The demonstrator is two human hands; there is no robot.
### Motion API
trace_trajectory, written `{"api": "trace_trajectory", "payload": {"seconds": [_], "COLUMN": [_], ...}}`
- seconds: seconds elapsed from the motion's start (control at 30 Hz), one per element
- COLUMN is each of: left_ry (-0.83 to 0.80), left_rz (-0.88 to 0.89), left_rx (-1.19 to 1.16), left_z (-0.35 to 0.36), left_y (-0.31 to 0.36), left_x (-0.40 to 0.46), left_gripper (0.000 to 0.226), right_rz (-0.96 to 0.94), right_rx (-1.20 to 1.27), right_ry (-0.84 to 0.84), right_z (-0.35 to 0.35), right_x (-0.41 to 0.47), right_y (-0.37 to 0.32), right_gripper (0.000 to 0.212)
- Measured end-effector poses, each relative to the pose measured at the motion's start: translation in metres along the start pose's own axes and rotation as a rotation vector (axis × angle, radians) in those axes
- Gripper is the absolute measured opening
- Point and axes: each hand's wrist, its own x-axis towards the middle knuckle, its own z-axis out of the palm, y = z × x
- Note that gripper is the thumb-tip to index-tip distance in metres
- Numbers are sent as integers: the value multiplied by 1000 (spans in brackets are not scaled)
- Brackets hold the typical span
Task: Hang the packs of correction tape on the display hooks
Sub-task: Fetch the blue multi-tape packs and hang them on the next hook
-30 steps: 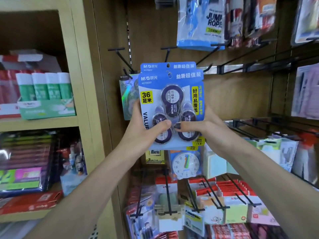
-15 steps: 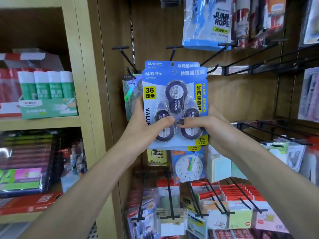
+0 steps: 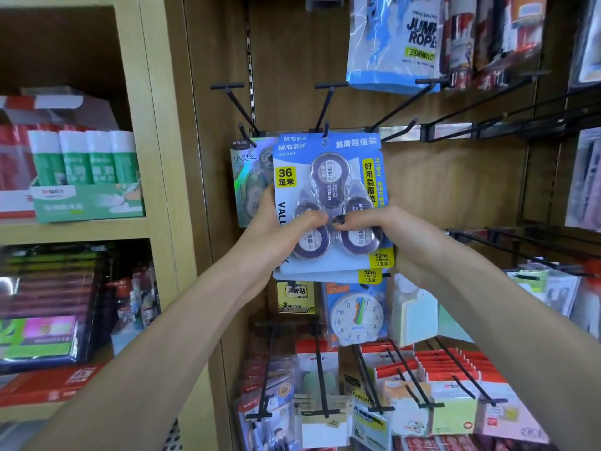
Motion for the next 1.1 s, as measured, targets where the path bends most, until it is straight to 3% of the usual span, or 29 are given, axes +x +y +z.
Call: {"api": "trace_trajectory", "payload": {"seconds": [0.1, 0.17, 0.3, 0.43, 0.6, 0.73, 0.87, 0.9, 0.97, 1.0, 1.1], "left_ry": [-12, -12, 6, -17, -14, 10, 44, 65, 113, 130, 131], "left_rz": [-41, -68, -102, -127, -97, -57, -51, -34, 6, 25, 78], "left_rx": [-33, -54, -67, -73, -79, -65, -52, -27, 28, 48, 51], "left_z": [1, 3, 4, 5, 7, 8, 8, 9, 11, 12, 11], "left_y": [3, 4, 4, 2, -4, -5, -6, -6, -5, -5, -10], "left_x": [9, 14, 19, 20, 12, 7, 3, 2, 0, 0, -2], "left_gripper": [54, 51, 47, 51, 46, 45, 58, 62, 67, 68, 69], "right_rz": [-155, -188, -224, -211, -186, -240, -225, -194, -130, -86, -200], "right_rx": [170, 364, 361, 369, 366, 352, 297, 261, 246, 277, 201], "right_ry": [-6, 42, 30, 20, 10, 90, 112, 90, 51, 56, 177], "right_z": [-2, -3, -4, -6, -1, 2, 5, 3, -2, -3, -2], "right_x": [3, -2, 1, 3, -4, -6, -5, -2, 2, 6, 17], "right_y": [2, -1, -3, 1, 8, 12, 14, 14, 23, 25, 30], "right_gripper": [11, 34, 52, 56, 42, 45, 49, 44, 9, 7, 29]}}
